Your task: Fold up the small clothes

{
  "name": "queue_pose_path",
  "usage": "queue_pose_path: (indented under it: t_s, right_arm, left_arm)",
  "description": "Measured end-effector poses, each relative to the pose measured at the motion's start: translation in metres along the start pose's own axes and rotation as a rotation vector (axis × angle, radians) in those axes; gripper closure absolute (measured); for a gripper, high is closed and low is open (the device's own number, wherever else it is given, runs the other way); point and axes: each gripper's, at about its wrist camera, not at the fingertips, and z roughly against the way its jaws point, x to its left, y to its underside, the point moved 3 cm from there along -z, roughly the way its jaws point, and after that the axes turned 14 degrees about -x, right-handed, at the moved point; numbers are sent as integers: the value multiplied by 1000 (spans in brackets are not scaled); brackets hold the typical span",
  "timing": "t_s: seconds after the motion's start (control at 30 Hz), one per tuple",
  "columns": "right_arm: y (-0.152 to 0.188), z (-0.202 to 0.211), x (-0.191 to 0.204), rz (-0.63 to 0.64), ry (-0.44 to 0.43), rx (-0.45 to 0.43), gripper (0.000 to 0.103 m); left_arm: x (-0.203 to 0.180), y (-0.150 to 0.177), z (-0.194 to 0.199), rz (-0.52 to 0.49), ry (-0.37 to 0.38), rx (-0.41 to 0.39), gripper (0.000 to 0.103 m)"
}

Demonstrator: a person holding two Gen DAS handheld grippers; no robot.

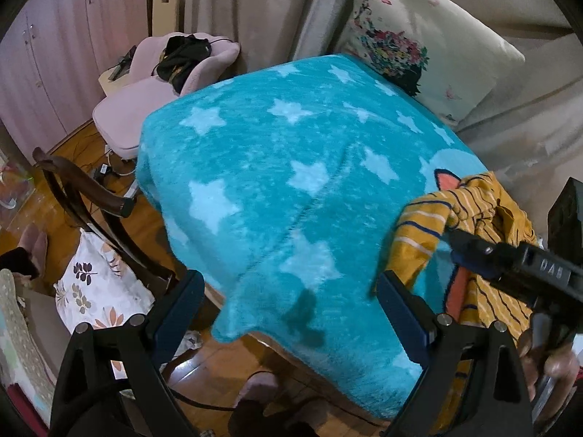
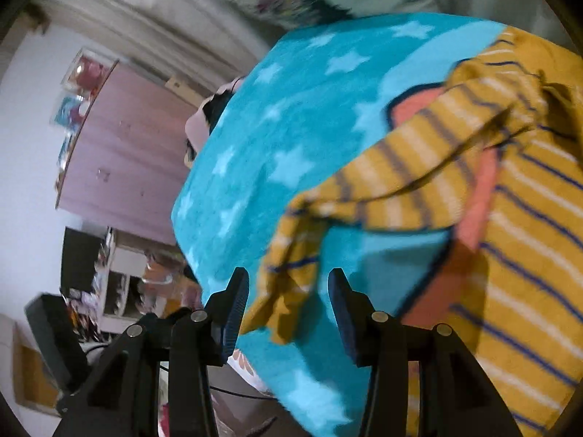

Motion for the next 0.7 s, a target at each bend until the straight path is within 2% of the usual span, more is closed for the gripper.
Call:
queue_pose_path:
  t_s: [0.17,0.23,0.27,0.3,0.37,0.47,0.6,0.7]
  right_arm:
    - [20,-23,25,92,47,10,54]
    - [25,-38,27,128,93,16,68]
    - [26,-48,30,141,106,20,94]
    - [27,-52,29,148,126,37,99]
    - [27,-50,35,141,124,32,99]
    - [18,-32,56,178,74,9,99]
    - [-16,26,81,254,10,-66,99]
    - [-51,89,86,358,34,-148,99]
  left_arm:
    - [20,-2,2,30,-9,-4,8]
    - [26,-3,2,38,-13,-8,8]
    - [29,-3,2,42,-13,-9,8]
    - [32,-3,2,44,-13,-10,8]
    - [36,-3,2,43,-14,-15,8]
    - [42,-3,3,48,-15,-6,8]
    - [39,-9,8,53,3,-22,8]
    - [33,-13,10,62,22,-33,8]
